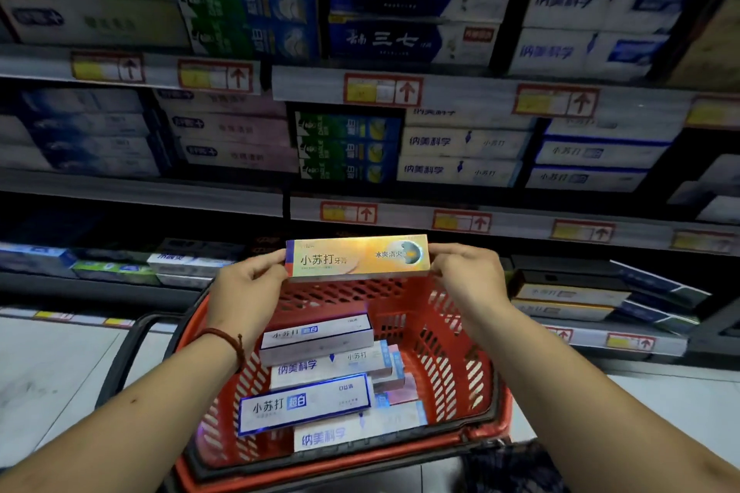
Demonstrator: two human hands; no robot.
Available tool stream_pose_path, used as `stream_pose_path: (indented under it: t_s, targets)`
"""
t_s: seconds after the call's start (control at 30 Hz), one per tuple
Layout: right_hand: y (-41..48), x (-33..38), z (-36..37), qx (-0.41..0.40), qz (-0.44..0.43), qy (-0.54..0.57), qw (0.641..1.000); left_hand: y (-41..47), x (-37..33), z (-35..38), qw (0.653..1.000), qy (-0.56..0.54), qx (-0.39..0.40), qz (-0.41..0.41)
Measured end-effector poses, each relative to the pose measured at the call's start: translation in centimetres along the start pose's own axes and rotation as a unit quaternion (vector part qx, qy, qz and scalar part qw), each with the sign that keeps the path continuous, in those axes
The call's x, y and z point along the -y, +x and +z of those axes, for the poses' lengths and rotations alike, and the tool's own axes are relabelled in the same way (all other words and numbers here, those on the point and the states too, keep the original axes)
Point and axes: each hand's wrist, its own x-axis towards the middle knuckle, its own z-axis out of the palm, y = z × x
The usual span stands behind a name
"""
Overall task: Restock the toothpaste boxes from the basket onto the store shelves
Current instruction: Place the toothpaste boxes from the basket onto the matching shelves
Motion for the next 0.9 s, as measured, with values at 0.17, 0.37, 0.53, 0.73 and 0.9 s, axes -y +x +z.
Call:
stream_pose_path:
  t_s: [0.17,0.37,0.53,0.73,0.9]
  targets:
    - [0.6,3.7,-4.8,-0.04,-0.034,0.002,0.999,-0.8,-4.4,3.9,0.999,-0.021,0.018,0.035]
    - [1.8,7.9,-13.6,-0.099,-0.081,0.019,0.992,-2.3,-11.4,10.8,0.994,-0.05,0.057,0.078]
    - [3.1,10.7,-21.1,-0.157,-0.102,0.04,0.981,-3.9,-17.2,17.0,0.986,-0.084,0.094,0.107]
    - [4.3,14.1,-28.9,-0.216,-0.145,0.063,0.963,-6.3,-23.9,24.0,0.972,-0.112,0.145,0.147]
    - [5.5,17.1,-33.9,-0.25,-0.177,0.037,0.951,-7.7,-28.5,28.6,0.964,-0.131,0.157,0.172]
